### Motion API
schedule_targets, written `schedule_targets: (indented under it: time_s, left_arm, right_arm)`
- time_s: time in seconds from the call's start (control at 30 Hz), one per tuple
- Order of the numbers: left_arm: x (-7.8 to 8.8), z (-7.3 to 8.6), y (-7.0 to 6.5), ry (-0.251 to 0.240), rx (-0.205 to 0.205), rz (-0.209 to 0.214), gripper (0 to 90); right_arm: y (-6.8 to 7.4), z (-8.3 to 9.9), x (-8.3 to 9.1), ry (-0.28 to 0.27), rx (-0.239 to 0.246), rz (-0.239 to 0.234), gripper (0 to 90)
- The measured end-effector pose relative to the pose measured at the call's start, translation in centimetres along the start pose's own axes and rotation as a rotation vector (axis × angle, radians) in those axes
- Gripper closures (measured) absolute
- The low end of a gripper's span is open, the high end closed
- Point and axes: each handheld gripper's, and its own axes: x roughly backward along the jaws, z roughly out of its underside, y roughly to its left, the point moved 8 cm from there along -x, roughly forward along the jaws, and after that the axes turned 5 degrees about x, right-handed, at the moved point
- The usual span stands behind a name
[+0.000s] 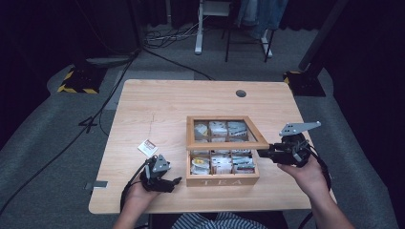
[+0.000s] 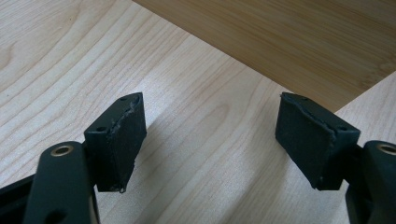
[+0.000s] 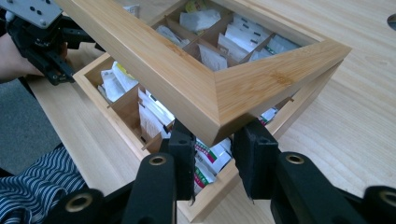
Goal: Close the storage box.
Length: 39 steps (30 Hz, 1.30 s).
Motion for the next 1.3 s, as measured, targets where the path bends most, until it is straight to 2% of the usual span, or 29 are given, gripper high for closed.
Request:
schedule_targets:
  time_s: [0.37, 0.47, 0.6, 0.9, 1.3]
  left_arm:
    - [0.0, 0.0, 0.0, 0.001, 0.002, 0.000, 25.1]
    - [-0.1, -0.1, 0.0, -0.002, 0.009, -0.007, 25.1]
    - [-0.1, -0.1, 0.0, -0.001, 0.011, -0.009, 25.1]
    - [-0.1, -0.1, -0.1, -0.002, 0.012, -0.011, 25.2]
    - [-0.1, -0.1, -0.1, -0.002, 0.013, -0.011, 25.1]
  right_arm:
    - [0.2, 0.6, 0.1, 0.052, -0.007, -0.024, 67.9]
    - [0.3, 0.6, 0.1, 0.047, -0.020, -0.020, 67.8]
    - [0.6, 1.8, 0.0, 0.045, -0.024, -0.063, 67.3]
    - [1.2, 3.4, -0.9, 0.089, 0.002, -0.054, 66.9]
    - [1.5, 4.4, -1.4, 0.135, 0.021, -0.046, 66.0]
